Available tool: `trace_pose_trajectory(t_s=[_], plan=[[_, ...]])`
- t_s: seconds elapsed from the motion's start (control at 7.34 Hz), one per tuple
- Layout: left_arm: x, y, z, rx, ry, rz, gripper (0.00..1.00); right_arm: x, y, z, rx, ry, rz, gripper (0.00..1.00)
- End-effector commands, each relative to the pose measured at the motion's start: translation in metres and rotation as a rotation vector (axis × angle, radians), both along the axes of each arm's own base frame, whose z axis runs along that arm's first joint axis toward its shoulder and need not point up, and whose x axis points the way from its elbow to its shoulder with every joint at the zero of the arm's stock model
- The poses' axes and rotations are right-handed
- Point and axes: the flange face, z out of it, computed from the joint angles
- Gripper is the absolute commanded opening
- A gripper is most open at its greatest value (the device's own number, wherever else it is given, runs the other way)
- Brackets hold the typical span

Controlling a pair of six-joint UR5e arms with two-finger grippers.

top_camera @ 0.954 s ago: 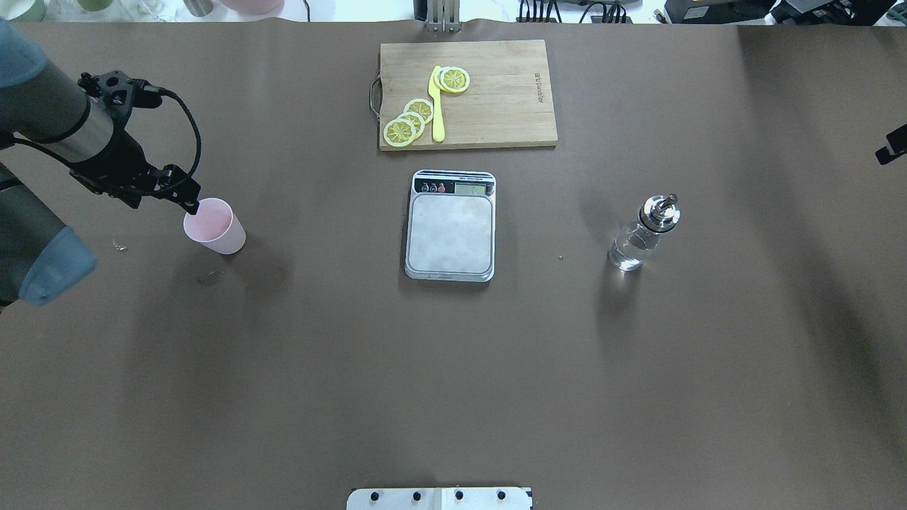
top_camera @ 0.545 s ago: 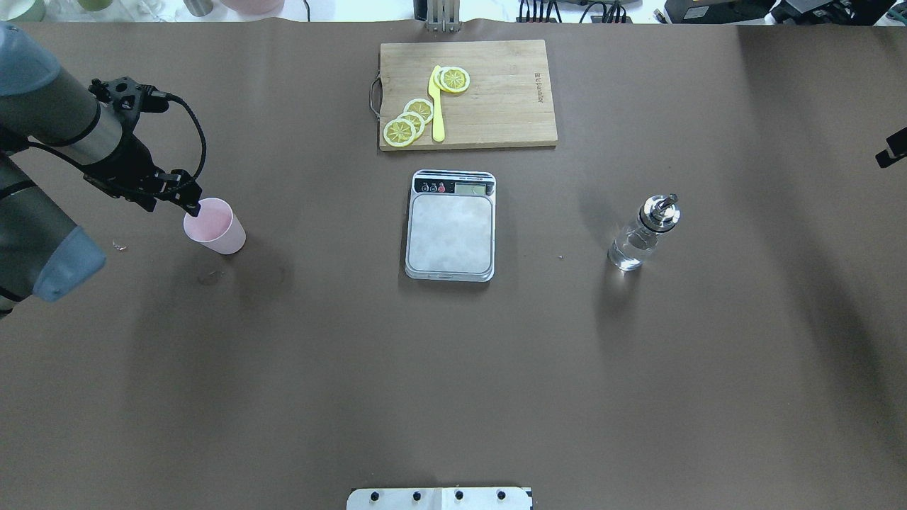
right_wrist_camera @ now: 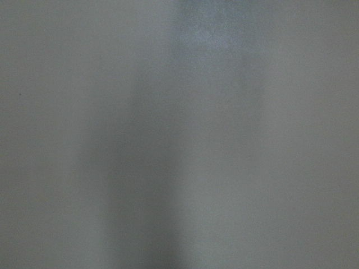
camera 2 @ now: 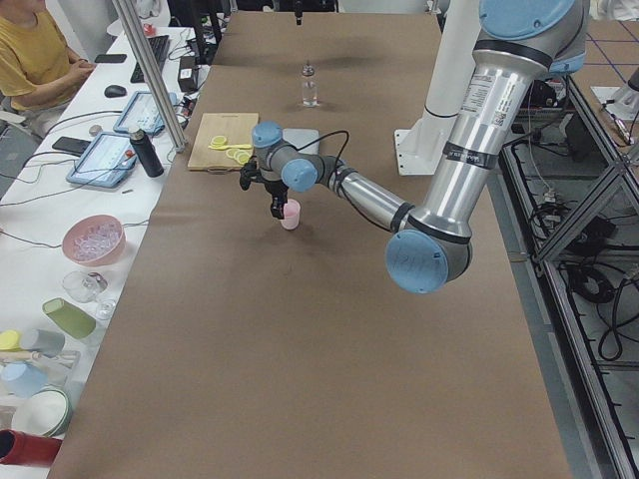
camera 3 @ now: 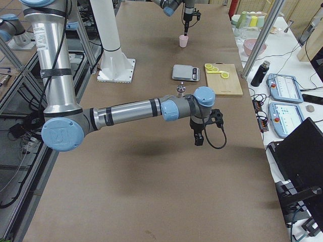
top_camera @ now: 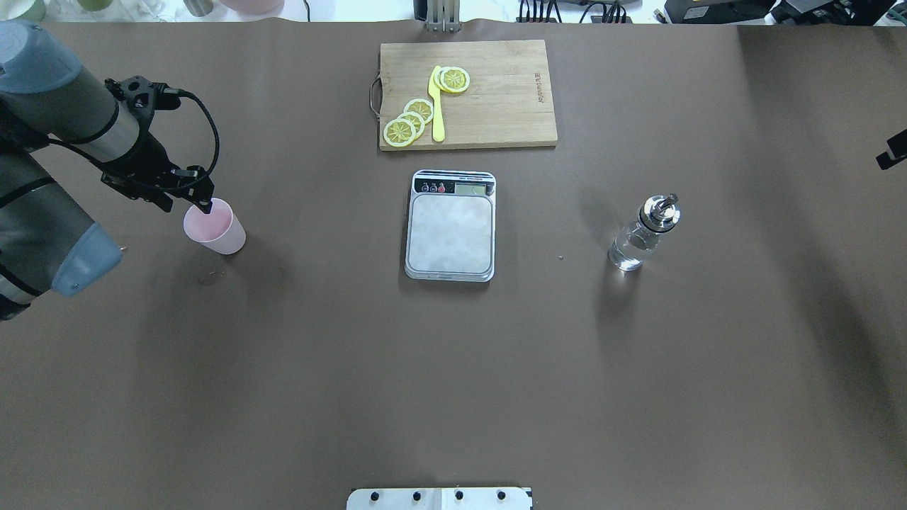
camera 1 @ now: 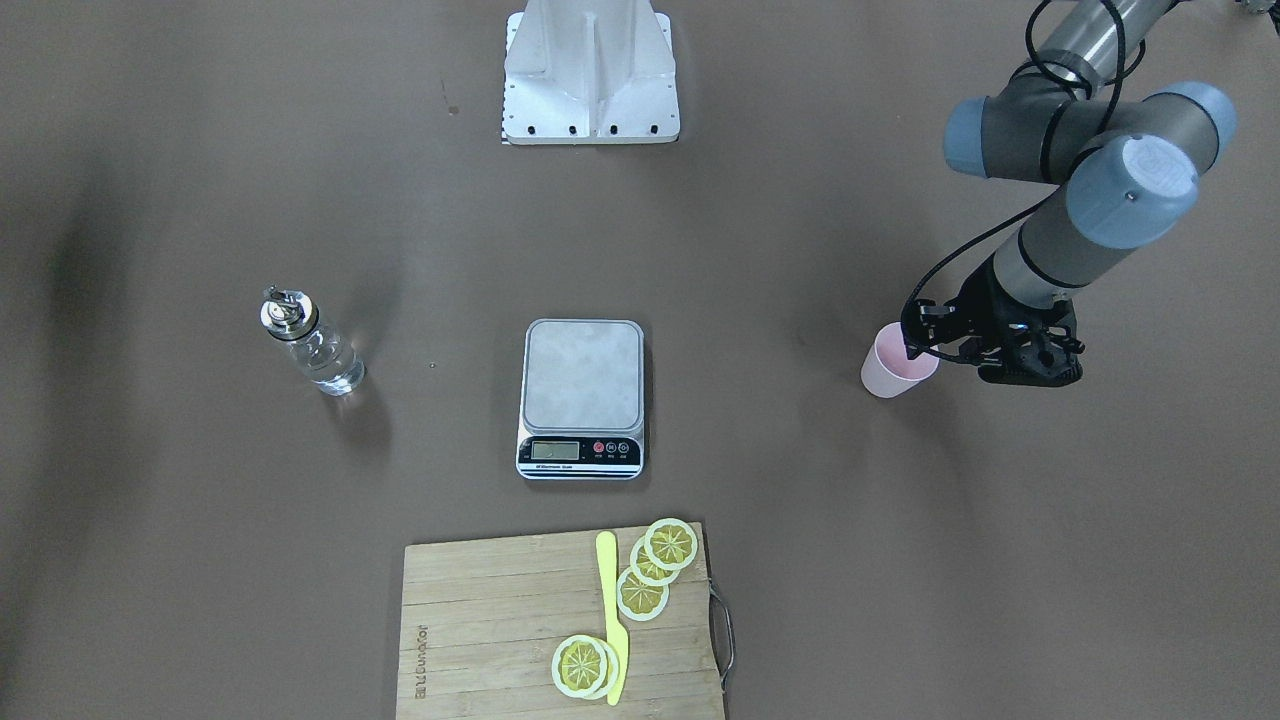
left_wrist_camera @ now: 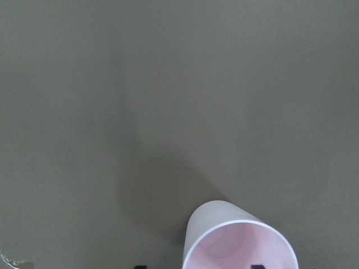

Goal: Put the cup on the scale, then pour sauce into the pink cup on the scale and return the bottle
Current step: 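Close the left gripper on the pink cup's rim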

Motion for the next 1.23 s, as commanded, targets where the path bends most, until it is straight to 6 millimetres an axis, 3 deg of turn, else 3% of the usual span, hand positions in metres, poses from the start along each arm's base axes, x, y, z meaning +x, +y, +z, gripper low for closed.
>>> trace_pose_trajectory(t_s=[0.0, 0.54, 0.82, 1.09], plan=[[0.004, -0.001, 0.005, -0.007, -0.007, 0.006, 0.65, 0.000, 0.000, 0.000, 0.000, 0.000, 0.000, 1.00], [0.017, 0.001, 0.026, 0.008, 0.003, 0.027, 0.60, -0.001, 0.000, 0.000, -0.001, 0.001, -0.001, 1.00], [0.022, 0.004, 0.024, 0.009, 0.005, 0.037, 0.50, -0.001, 0.000, 0.002, -0.003, 0.001, -0.001, 1.00], [0.021, 0.006, 0.018, 0.020, 0.014, 0.037, 0.03, -0.002, 0.000, 0.002, -0.003, 0.002, -0.003, 1.00]])
